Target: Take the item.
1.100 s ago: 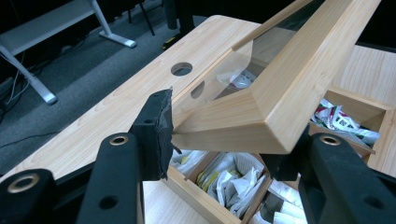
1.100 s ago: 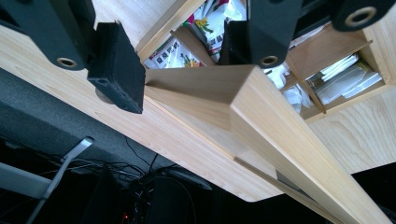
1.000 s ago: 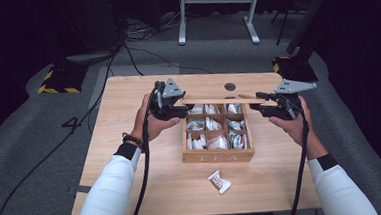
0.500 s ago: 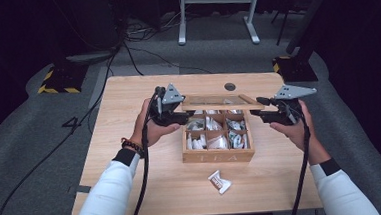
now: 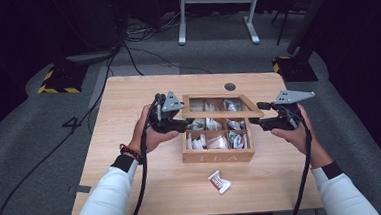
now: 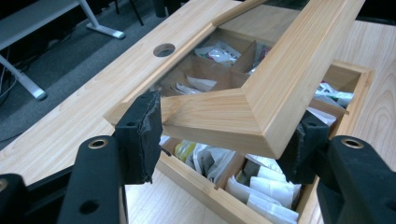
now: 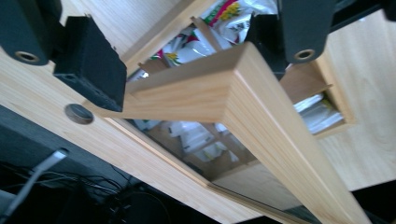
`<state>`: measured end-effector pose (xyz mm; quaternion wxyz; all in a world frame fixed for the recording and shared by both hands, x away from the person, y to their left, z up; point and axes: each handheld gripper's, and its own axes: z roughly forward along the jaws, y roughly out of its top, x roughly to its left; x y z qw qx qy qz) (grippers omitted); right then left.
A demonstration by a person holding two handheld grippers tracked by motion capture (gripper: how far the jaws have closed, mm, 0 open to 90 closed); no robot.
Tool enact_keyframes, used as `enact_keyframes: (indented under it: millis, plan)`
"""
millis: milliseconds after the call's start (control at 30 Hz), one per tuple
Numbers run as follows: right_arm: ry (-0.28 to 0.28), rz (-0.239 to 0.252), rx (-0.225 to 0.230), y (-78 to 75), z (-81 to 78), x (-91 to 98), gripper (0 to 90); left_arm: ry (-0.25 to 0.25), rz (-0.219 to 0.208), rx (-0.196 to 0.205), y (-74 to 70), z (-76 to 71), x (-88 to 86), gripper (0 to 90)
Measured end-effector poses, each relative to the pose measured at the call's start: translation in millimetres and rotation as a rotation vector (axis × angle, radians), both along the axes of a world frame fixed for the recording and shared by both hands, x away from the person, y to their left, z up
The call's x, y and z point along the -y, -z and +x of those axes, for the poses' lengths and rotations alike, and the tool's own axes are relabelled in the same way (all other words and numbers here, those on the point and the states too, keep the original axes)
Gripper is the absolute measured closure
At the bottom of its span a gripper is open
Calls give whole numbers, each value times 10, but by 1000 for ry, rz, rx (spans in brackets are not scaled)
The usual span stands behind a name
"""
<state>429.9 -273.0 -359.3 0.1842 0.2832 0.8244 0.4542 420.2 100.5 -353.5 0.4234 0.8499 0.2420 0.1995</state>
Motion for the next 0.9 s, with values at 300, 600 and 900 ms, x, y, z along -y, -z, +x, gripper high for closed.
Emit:
enact_keyframes:
  millis: [300, 600, 900]
  plan:
    - [-37, -3, 5, 42, -87, -32, 275, -1, 2, 5, 110, -62, -8, 384]
    - [-30, 17, -33, 128, -102, -19, 246, 6, 3, -11, 174, -86, -26, 377]
    - [-28, 19, -34, 203, -150, -9, 246, 11, 16, -23, 241, -111, -27, 359]
